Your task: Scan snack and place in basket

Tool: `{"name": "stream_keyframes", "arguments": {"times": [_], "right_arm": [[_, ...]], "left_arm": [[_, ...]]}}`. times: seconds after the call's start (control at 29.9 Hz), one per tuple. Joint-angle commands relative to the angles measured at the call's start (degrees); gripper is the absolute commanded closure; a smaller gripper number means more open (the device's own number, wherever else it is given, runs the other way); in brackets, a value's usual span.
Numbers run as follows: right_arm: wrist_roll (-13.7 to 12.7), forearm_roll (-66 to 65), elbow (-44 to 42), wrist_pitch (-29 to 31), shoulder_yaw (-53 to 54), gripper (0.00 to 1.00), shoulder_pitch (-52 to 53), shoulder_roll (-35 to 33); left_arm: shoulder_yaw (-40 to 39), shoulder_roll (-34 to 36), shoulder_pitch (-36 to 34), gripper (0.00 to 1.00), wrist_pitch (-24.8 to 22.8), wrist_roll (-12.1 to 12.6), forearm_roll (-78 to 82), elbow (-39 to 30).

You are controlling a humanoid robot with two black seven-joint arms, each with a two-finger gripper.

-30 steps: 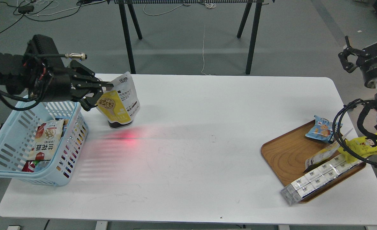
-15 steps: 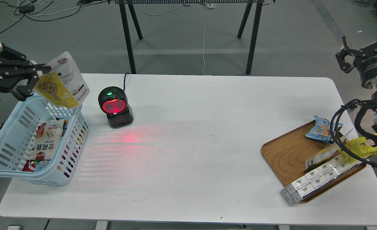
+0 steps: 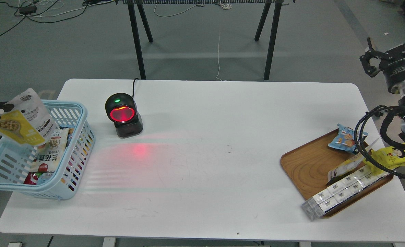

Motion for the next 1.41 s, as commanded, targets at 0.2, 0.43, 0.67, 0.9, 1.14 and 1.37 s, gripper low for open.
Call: {"name": "stream_keyframes", "arguments": {"times": [0.2,0.43,0.67,0.9,1.14,1.37], "right_arm": [[0.00,-0.09,-0.08,0.00,0.00,0.02,0.02,-0.55],[0.00,-0.09,0.10,0.00,-0.09,0.02,-0.07,-0.55],[0.00,-0.09,0.10,0.00,-0.18,0.02,-0.33,-0.81],[0.00,-0.09,-0.43,0.00,-0.18,0.02,1.07,-1.08],[0.53,-0.09,-0.52,0.00,1.40,0.01,1.43,-0.81],[0.00,-0.09,-0.43,0.00,3.07,0.02,1.60,-0.29]], "left_arm": [[1.82,-0.22,0.18,0.87,2.79,0.01,0.00,0.16],[1.65,-1.97,0.18,0.30,3.94,0.01,0.00,0.24],[-1.16,-9.17,-0.70,0.08,3.15,0.01,-25.46,4.89],[-8.10,-20.50,-0.96,0.07,-1.67,0.01,-50.79,13.85],[-21.28,-34.57,-1.75,0.07,-14.51,0.01,-72.94,26.07],[-27.71,-48.54,-6.31,0.07,-21.99,0.01,-85.17,40.04]]}}
